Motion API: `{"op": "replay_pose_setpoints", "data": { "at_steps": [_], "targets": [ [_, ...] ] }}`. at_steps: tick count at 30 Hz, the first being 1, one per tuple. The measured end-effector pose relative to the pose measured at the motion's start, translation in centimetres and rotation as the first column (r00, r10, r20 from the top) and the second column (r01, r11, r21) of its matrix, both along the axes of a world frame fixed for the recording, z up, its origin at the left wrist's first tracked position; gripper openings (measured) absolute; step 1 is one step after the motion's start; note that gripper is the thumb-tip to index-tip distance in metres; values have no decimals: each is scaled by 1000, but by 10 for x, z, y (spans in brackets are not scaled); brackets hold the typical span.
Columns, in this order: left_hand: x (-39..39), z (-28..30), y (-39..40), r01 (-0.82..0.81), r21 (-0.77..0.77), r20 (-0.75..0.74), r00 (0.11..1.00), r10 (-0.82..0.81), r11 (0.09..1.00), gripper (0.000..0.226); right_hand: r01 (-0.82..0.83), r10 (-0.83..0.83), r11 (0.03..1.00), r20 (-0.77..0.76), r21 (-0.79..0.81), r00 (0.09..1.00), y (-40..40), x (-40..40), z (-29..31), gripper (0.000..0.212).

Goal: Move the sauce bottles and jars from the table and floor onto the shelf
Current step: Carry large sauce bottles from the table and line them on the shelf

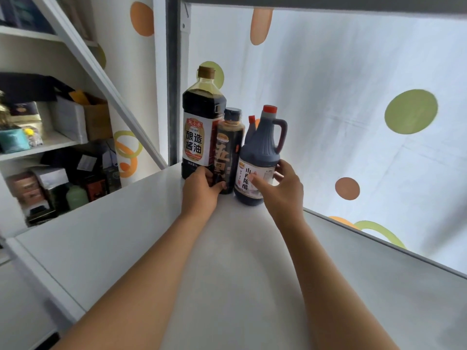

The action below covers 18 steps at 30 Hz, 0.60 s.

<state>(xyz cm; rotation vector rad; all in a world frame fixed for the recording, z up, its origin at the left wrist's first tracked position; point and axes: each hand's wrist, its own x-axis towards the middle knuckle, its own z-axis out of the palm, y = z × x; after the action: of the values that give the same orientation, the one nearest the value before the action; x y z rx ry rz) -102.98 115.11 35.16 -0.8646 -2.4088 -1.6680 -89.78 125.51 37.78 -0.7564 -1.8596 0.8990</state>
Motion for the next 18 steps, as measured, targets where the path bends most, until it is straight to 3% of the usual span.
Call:
{"op": "replay_pose_setpoints", "data": {
  "at_steps": [2, 5, 7, 9, 13, 15, 18],
  "targets": [
    [1, 1, 0, -1, -33, -2, 1000, 1, 999, 28, 14, -14, 1000, 34, -9, 999, 0, 2, -7, 65],
    [5, 4, -3, 18, -100, 4, 1000, -17, 995, 25, 45, -43, 999, 247, -3, 968, -4, 12, -20, 76],
    [10, 5, -8, 50, -188, -31, 998, -56, 981, 23, 62, -72, 997, 418, 36, 906, -9, 21, -24, 80],
    [20, 5, -16, 75, -291, -59, 994, -96, 954, 26, 59, -124, 990, 590, 129, 798, -21, 31, -26, 70],
    [38, 1, -39, 134, -552, -100, 969, -225, 823, 41, -1, -185, 973, 783, 230, 594, -62, 51, -24, 41],
    [40, 0, -56, 187, -631, -100, 943, -319, 753, 45, -59, -197, 964, 848, 258, 493, -81, 61, -26, 45],
    [55, -2, -97, 230, -754, -76, 900, -430, 615, 57, -64, -121, 985, 907, 160, 403, -113, 81, -23, 57]
  ]
}}
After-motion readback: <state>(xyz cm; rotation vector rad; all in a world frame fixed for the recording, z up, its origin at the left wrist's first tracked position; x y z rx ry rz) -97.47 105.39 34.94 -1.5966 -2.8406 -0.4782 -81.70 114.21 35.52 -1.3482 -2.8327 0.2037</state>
